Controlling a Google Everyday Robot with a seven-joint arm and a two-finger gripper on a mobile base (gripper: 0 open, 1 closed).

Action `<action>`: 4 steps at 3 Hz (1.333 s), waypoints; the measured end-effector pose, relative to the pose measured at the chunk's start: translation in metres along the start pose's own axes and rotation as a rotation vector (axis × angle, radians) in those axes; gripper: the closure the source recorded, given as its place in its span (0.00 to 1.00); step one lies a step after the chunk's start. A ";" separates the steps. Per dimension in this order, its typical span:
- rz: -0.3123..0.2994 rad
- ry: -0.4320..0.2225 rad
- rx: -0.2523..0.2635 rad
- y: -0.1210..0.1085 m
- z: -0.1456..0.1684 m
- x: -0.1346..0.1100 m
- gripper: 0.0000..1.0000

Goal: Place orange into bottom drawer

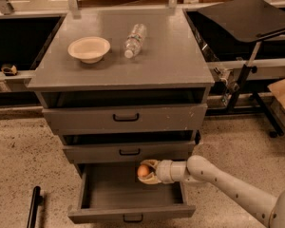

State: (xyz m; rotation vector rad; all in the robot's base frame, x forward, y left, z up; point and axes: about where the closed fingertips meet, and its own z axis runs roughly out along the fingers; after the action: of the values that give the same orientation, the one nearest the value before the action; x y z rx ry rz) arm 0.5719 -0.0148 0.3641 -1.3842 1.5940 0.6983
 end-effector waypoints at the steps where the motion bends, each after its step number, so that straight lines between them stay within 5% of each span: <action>1: 0.033 0.042 -0.003 -0.005 0.024 0.055 1.00; 2: 0.064 0.072 0.006 -0.011 0.044 0.115 1.00; 4: 0.067 0.105 0.011 -0.014 0.058 0.175 0.61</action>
Offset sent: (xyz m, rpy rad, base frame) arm 0.0412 -0.0399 -0.1976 -0.0847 0.0986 -0.0837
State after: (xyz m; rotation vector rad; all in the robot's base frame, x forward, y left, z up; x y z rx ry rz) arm 0.6033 -0.0506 0.1853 -1.3845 1.7306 0.6654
